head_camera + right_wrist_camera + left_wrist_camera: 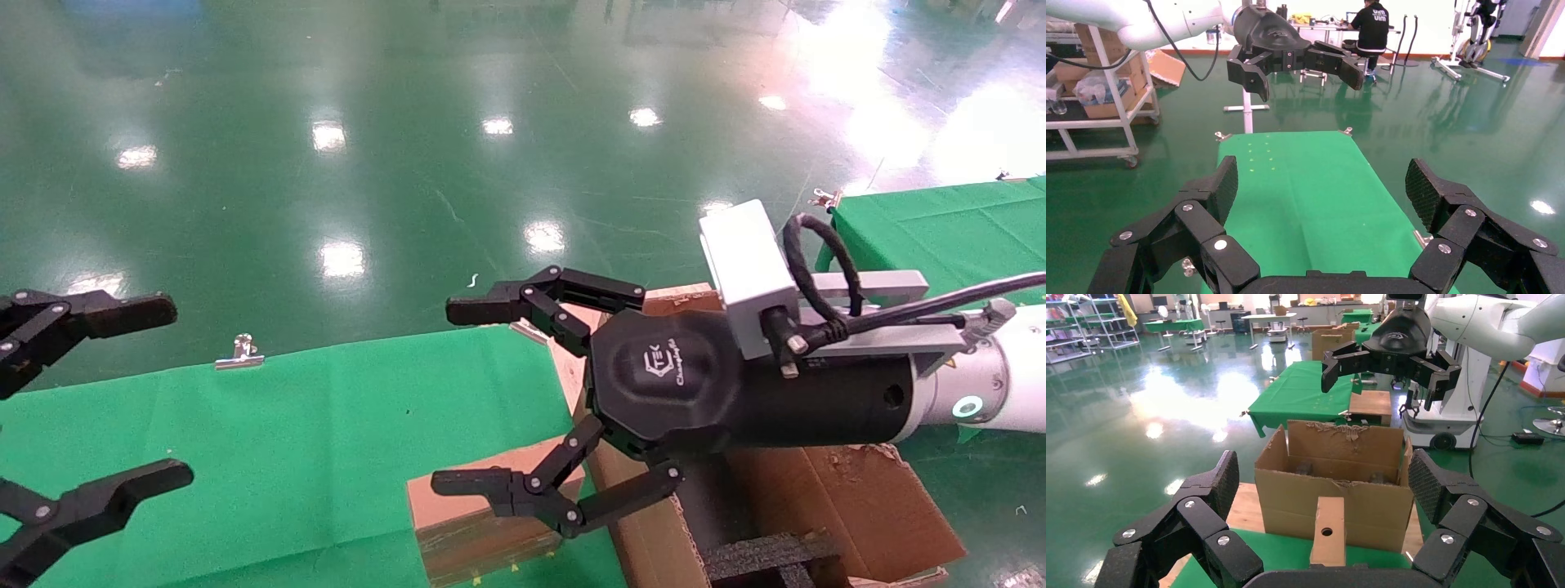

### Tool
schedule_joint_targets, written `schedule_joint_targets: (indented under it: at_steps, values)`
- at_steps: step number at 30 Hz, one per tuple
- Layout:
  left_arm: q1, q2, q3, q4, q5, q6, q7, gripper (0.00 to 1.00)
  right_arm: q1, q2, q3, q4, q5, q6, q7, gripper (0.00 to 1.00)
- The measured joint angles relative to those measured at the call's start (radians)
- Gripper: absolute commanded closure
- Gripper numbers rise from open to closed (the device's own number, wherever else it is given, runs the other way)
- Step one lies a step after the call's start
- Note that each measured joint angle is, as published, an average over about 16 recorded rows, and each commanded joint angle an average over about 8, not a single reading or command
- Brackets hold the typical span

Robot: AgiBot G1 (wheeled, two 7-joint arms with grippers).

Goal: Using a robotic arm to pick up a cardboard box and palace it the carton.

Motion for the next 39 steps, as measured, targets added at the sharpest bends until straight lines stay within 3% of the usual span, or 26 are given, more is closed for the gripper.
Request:
schedule_joint_targets:
  at_steps: [11, 12, 19, 20, 30, 39]
  values:
    - [0.000, 0.000, 0.000, 0.000, 0.000, 0.000, 0.000, 0.00, 0.000, 0.000, 0.000, 0.000, 0.000, 0.000, 0.000, 0.00]
    - [0.000, 0.000, 0.000, 0.000, 0.000, 0.000, 0.000, 0.09, 0.000, 0.000, 0.000, 0.000, 0.000, 0.000, 0.000, 0.00]
    - [0.000, 0.000, 0.000, 0.000, 0.000, 0.000, 0.000, 0.97, 0.000, 0.000, 0.000, 0.000, 0.000, 0.000, 0.000, 0.00]
    - [0.000, 0.000, 0.000, 0.000, 0.000, 0.000, 0.000, 1.00, -0.001, 0.000, 0.000, -0.001, -0.001, 0.000, 0.000, 0.00]
    - [0.000, 0.000, 0.000, 0.000, 0.000, 0.000, 0.000, 1.00, 0.009, -0.003, -0.036, -0.009, -0.071, -0.003, 0.009, 0.00]
    - [0.000, 0.000, 0.000, 0.000, 0.000, 0.000, 0.000, 1.00, 0.098, -0.040, -0.139, -0.018, -0.291, -0.015, 0.039, 0.00]
